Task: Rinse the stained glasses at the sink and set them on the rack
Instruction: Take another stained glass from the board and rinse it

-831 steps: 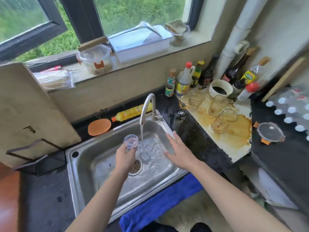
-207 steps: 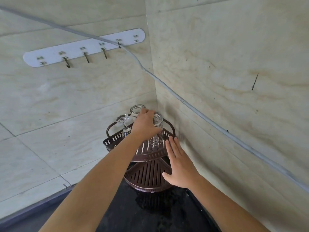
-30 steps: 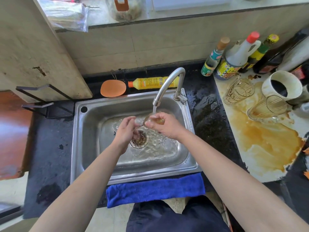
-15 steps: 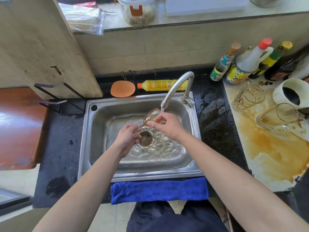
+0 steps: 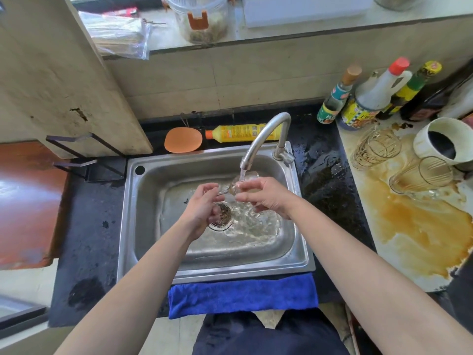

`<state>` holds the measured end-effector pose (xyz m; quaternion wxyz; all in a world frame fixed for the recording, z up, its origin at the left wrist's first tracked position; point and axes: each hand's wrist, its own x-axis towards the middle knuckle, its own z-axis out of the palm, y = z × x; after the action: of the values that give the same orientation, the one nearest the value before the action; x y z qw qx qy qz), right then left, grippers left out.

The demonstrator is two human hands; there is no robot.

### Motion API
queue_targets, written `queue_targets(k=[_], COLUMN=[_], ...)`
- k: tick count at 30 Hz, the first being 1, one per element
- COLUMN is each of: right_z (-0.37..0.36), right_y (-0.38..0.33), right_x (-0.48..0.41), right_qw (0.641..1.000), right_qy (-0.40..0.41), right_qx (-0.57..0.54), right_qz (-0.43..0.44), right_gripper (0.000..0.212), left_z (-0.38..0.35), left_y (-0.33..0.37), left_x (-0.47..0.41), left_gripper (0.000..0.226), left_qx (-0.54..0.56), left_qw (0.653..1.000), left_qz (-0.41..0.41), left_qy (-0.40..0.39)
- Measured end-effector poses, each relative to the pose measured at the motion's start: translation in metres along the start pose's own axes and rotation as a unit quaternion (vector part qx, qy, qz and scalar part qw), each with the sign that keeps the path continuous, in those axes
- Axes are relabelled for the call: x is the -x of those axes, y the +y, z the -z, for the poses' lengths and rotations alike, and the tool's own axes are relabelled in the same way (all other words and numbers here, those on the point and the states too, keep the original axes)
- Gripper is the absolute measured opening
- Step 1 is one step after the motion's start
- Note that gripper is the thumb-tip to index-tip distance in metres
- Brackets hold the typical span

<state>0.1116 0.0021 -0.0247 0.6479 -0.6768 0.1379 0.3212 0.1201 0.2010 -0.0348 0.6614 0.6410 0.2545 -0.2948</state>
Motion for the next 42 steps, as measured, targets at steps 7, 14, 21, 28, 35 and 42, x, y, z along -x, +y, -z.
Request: queue_targets(k=[7, 14, 21, 28, 35, 42], right_z=[-0.001, -0.016, -0.021, -0.013, -0.008, -0.016], right_y=[-0.006, -0.009, -0.012, -0.003, 0.018, 0.019], right_x=[-0.002, -0.006, -0.009, -0.009, -0.005, -0.013], right_qw=[0.999, 0.998, 0.993, 0.985, 0.982, 0.959], right_qy=[0.024, -0.005, 0.115, 0.149, 0.089, 0.065], right_qx=[-0.021, -0.033, -0.022, -0.073, -0.124, -0.236], right_qz=[0.017, 0.053, 0.023, -0.048, -0.113, -0.14], right_gripper=[0.029, 0.036, 0.038, 0.043, 0.052, 0.056], left_z=[0.002, 0.014, 0.019, 0.006, -0.008, -0.026], left_y=[0.005, 0.017, 0.012, 0.015, 0.026, 0.036], left_x=[-0.001, 0.007, 0.012, 0.018, 0.021, 0.021], left_gripper=[0.02, 0.05, 0.034, 0.033, 0.033, 0.041], left_qx=[-0.023, -0.005, 0.008, 0.074, 0.145, 0.152], left_qw=[1.0, 0.998, 1.0, 0.997, 0.984, 0.979], left_qz=[0.0, 0.053, -0.003, -0.008, -0.046, -0.061], left_qy=[0.012, 0.042, 0.011, -0.022, -0.091, -0.12])
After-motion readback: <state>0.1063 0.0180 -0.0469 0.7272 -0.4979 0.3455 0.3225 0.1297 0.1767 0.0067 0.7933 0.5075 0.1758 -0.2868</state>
